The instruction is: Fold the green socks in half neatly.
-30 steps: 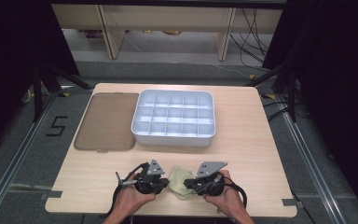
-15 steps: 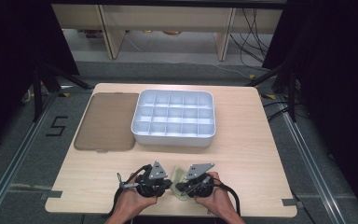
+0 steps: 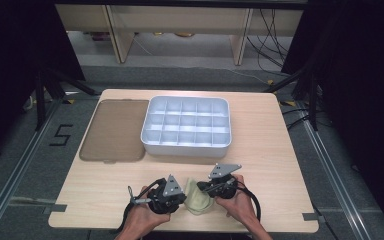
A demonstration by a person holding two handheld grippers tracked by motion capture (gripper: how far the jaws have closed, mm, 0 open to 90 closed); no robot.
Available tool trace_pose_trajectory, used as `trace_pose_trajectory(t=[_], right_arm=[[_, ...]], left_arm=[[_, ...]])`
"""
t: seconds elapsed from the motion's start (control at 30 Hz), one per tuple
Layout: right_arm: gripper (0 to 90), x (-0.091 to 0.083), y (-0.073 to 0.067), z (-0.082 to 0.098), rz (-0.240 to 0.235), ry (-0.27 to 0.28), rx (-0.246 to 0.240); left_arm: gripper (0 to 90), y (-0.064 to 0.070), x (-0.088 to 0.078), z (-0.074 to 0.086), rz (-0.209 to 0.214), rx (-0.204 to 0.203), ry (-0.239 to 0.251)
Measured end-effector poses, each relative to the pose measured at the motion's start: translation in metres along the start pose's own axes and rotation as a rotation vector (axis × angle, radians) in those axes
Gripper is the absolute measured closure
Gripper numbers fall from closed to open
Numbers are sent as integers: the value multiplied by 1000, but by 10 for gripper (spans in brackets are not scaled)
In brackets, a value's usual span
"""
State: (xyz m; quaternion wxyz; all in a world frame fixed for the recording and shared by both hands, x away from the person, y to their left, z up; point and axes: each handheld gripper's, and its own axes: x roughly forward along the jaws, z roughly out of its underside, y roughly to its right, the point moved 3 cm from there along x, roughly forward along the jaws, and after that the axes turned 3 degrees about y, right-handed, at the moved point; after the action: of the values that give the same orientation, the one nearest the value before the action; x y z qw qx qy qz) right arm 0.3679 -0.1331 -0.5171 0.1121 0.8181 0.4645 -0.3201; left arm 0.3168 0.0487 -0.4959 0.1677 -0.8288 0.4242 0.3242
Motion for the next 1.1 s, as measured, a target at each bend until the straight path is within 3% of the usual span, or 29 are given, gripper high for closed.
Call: trace_pose_trajectory(t=[0.07, 0.1, 0.4, 0.47, 0.6, 0.63, 0.77, 0.8, 0.83, 1.1], right_arm=[[891, 3, 4, -1, -2, 10, -3], [891, 5, 6, -2, -5, 4, -8], [891, 15, 9, -2, 6, -20, -15], [889, 11, 9, -3, 11, -15, -3], [889, -5, 8, -6, -4, 13, -35], [889, -10, 5, -5, 1, 11, -18], [889, -24, 0, 3, -21, -10, -31], [887, -25, 0, 6, -18, -13, -35], [886, -26, -1, 8, -23, -23, -37], [885, -20, -3, 22, -39, -82, -26]], left_arm=[[861, 1, 0, -1, 1, 18, 0], [862, 2, 1, 0, 2, 5, 2], [861, 2, 1, -1, -2, 30, -5], [861, 2, 1, -1, -4, 24, -2], [861, 2, 1, -1, -8, 8, 4], [861, 2, 0, -1, -10, 10, 3], [861, 1, -1, -2, -17, 24, 7], [861, 2, -2, -3, -26, 43, 3], [861, 3, -2, -3, -30, 37, 3], [861, 13, -1, -11, -3, 71, 32]])
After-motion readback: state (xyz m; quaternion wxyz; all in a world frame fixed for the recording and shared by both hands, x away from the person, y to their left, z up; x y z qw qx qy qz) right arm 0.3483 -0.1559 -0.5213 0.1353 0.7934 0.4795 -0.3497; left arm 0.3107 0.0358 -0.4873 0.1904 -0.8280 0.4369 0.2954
